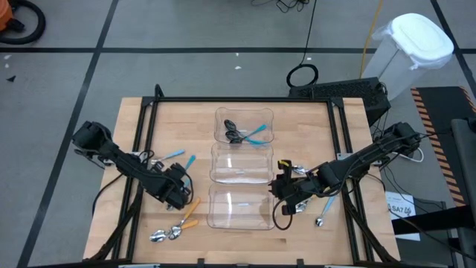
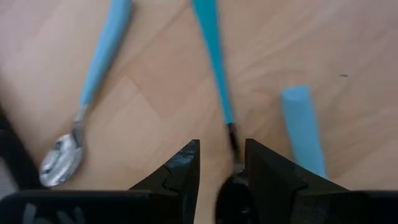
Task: Sort silverware by color (type)
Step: Put the dark blue spoon into the top transparent bin
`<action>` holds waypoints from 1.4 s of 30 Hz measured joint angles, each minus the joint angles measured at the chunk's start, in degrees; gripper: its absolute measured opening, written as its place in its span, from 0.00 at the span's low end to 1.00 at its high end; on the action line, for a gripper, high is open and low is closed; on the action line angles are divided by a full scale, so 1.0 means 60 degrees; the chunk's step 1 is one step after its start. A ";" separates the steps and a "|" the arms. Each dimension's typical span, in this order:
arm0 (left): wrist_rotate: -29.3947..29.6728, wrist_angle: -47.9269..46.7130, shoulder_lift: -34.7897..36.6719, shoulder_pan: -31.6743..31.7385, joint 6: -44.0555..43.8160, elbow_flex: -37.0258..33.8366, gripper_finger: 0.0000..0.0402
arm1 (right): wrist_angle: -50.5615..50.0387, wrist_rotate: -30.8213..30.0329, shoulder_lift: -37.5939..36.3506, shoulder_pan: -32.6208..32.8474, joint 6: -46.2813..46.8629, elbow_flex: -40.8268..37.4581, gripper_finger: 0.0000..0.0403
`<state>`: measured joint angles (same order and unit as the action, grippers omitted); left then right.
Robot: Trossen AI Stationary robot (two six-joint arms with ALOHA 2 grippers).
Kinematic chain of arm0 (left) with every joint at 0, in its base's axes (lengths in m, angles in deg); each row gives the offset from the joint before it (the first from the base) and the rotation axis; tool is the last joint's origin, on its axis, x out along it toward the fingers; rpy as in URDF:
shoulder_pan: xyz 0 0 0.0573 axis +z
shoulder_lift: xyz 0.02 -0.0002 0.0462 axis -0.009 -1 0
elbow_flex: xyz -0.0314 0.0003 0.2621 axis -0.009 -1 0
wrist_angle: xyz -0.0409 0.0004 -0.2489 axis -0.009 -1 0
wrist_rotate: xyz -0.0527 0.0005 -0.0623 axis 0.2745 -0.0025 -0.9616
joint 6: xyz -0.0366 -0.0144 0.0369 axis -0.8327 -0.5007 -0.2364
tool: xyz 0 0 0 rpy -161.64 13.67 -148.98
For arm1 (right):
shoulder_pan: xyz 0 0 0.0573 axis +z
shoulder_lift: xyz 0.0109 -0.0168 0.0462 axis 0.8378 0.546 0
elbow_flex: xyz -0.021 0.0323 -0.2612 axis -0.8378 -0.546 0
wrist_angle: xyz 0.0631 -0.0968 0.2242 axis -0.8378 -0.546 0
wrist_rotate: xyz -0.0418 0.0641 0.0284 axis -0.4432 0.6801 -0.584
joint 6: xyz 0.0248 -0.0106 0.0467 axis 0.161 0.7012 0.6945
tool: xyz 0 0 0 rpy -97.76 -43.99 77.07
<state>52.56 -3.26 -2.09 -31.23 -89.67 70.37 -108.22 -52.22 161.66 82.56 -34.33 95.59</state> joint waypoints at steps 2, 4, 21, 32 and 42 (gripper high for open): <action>0.0000 0.0254 0.0010 0.0000 0.0199 0.0000 0.32 | -0.0002 -0.0003 0.0000 0.0000 0.0000 0.0000 0.20; 0.0001 0.0374 0.0006 0.0044 0.0352 0.0000 0.32 | 0.0000 -0.0005 0.0000 0.0000 0.0000 0.0000 0.20; -0.0286 0.1474 0.0054 0.0788 0.1241 -0.0888 0.31 | 0.0069 -0.0026 0.0000 0.0000 -0.0128 0.0000 0.20; -0.0385 0.1530 0.0039 0.0678 0.1248 -0.0896 0.31 | 0.0117 -0.0026 0.0000 0.0000 -0.0146 0.0000 0.20; -0.0550 0.1556 0.0032 0.0678 0.1062 -0.0903 0.31 | 0.0118 -0.0026 0.0000 0.0000 -0.0146 0.0000 0.20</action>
<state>49.26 6.08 -1.90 -27.16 -83.30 64.95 -107.51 -52.37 161.66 82.56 -35.20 95.59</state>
